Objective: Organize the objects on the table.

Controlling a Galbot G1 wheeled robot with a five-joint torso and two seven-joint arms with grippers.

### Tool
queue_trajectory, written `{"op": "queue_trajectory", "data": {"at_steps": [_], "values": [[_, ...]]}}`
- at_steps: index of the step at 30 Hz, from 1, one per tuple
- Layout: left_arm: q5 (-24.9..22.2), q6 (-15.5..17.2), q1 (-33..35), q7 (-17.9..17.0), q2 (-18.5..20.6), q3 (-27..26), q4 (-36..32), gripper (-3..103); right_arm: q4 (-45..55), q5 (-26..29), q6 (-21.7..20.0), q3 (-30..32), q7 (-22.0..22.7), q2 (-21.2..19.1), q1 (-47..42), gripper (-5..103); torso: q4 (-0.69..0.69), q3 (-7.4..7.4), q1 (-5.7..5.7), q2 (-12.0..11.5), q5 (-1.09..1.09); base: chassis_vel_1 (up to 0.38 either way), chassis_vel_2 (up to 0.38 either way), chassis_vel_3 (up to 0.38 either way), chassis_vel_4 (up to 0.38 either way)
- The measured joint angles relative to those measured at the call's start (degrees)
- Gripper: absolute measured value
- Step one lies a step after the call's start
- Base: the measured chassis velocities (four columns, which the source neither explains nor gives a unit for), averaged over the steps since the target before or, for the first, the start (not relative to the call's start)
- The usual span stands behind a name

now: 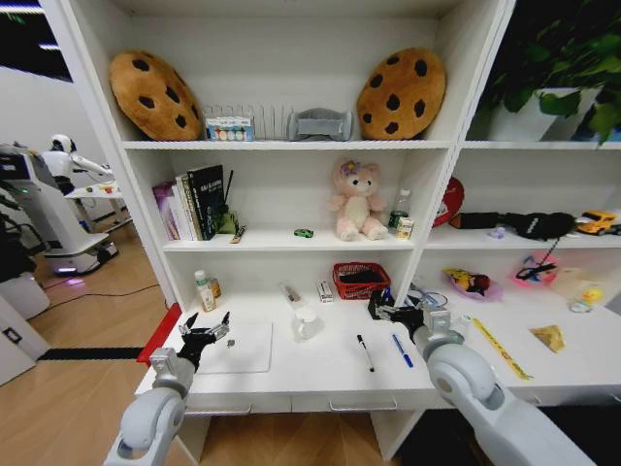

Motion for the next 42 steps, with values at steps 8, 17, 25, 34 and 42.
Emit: {"op": "queue_trajectory", "data": {"at_steps": [8,17,25,34,42], "values": [[0.00,0.00,0.00,0.00,0.00,0.00,0.00,100,-9.55,6.61,-0.13,-2.97,-0.98,3.05,5.26,100,0.00,0.00,0.01,0.00,-0.02,0.000,0.000,0.000,0.000],[0.00,0.00,0.00,0.00,0.00,0.00,0.00,100,-13.59,10.01,-0.30,-8.12,3.96,9.22,9.53,100,0.01,0.01,0.01,0.00,-0.02,0.000,0.000,0.000,0.000],[0.00,0.00,0.00,0.00,0.00,0.00,0.00,100,-15.50,10.53,-4.42,-8.42,3.62,10.16,9.40,100,-0.01,0.00,0.01,0.00,-0.01,0.000,0.000,0.000,0.000],[0.00,0.00,0.00,0.00,0.00,0.00,0.00,100,-17.69,11.43,-8.37,-7.57,-0.69,9.29,10.34,100,-0.01,0.00,0.00,0.00,-0.02,0.000,0.000,0.000,0.000],[0.00,0.00,0.00,0.00,0.00,0.00,0.00,100,-19.19,11.85,-9.11,-8.45,-0.01,10.37,11.23,94,0.00,0.00,0.00,0.00,-0.02,0.000,0.000,0.000,0.000]]}}
